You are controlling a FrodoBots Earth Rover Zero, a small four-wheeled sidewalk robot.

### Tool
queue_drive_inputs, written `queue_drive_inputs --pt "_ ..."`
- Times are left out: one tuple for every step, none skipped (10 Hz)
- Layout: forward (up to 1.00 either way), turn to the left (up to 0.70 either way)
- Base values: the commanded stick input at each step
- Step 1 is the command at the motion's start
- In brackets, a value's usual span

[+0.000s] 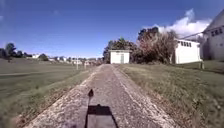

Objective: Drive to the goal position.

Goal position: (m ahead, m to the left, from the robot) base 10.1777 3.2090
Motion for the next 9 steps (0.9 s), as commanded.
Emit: queue_drive_inputs --pt "0.70 0.13" --pt "0.70 0.25" --pt "0.70 0.35" --pt "0.70 0.35" --pt "0.70 0.35" --pt "0.70 0.35" --pt "0.70 0.00" --pt "0.70 0.00" --pt "0.70 0.00"
